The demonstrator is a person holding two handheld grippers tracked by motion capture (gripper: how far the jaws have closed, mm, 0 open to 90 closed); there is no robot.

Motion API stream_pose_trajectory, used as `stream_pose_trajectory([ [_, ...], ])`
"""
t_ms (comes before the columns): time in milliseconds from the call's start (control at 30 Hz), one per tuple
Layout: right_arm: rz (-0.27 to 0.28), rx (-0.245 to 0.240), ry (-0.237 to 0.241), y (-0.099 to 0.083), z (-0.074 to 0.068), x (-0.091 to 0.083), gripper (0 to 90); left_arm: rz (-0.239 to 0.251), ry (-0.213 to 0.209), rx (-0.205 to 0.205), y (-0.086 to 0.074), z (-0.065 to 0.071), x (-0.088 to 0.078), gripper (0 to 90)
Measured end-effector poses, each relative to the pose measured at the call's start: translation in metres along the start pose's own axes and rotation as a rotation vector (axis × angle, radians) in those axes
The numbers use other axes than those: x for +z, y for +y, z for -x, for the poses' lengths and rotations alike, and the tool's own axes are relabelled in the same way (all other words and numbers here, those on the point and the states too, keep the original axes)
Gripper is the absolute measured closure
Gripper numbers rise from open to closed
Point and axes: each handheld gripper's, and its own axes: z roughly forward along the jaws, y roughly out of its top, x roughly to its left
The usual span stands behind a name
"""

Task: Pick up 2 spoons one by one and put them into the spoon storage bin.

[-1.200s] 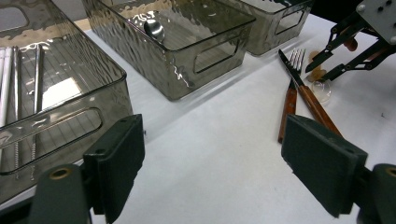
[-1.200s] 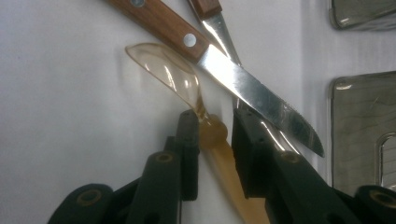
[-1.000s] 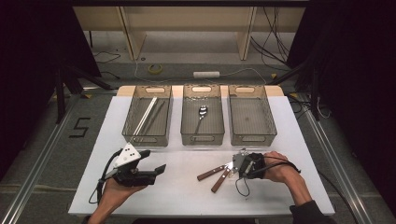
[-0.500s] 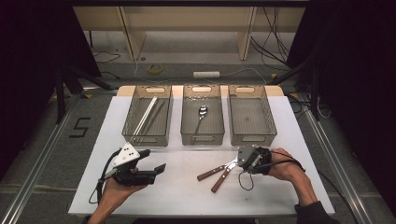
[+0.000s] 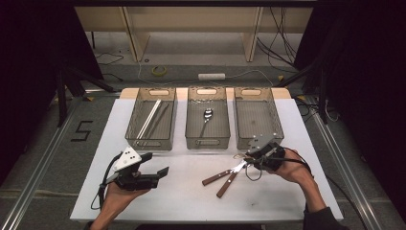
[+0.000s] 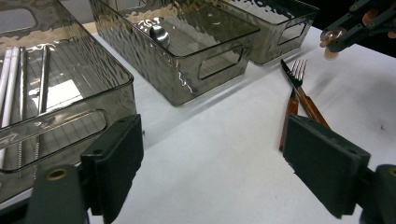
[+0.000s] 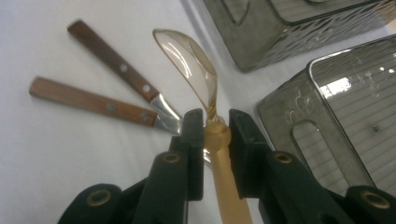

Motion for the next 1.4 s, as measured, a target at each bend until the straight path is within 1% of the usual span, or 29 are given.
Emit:
stream_pose_trajectory([
  [33,0.01,0.024,0.001,0.0,0.001,-0.001,77.6,0.002,0.002,-0.003,0.0,0.0,0.0,19.9],
  [133,0.056,0.092,0.029,0.001,0.005,-0.004,77.5,0.011,0.004,-0.011,0.0,0.0,0.0,19.6],
  [300,0.151,0.239,0.084,0.002,0.012,-0.009,77.5,0.018,0.008,-0.008,0.0,-0.001,-0.001,19.4],
  [433,0.222,0.299,0.119,0.005,0.014,-0.014,77.4,0.028,0.01,-0.017,0.0,-0.001,-0.001,19.3],
  [500,0.26,0.314,0.136,0.008,0.016,-0.016,77.5,0.029,0.012,-0.02,0.0,-0.001,-0.001,19.3],
  [633,0.307,0.354,0.156,0.017,0.02,-0.019,77.5,0.04,0.011,-0.02,0.0,-0.002,-0.002,19.2],
  [700,0.309,0.368,0.151,0.021,0.022,-0.019,77.4,0.045,0.012,-0.024,0.0,-0.002,-0.002,19.2],
  [800,0.34,0.395,0.156,0.029,0.029,-0.02,77.4,0.048,0.011,-0.03,0.0,-0.003,-0.003,19.3],
  [933,0.358,0.448,0.146,0.041,0.041,-0.021,77.4,0.047,0.016,-0.027,0.0,-0.004,-0.003,19.2],
  [967,0.362,0.452,0.148,0.045,0.043,-0.021,77.4,0.048,0.015,-0.027,0.0,-0.004,-0.003,19.3],
  [1033,0.392,0.456,0.167,0.05,0.047,-0.021,77.3,0.049,0.015,-0.026,0.0,-0.004,-0.003,19.3],
  [1133,0.378,0.469,0.154,0.059,0.052,-0.019,77.3,0.051,0.018,-0.025,0.0,-0.004,-0.003,19.2],
  [1233,0.381,0.49,0.145,0.069,0.057,-0.016,77.3,0.062,0.02,-0.036,0.0,-0.004,-0.004,19.2],
  [1267,0.38,0.49,0.14,0.072,0.059,-0.015,77.3,0.064,0.02,-0.038,0.0,-0.004,-0.003,19.2],
  [1400,0.378,0.506,0.134,0.085,0.065,-0.011,77.3,0.064,0.019,-0.036,0.0,-0.004,-0.004,19.2],
])
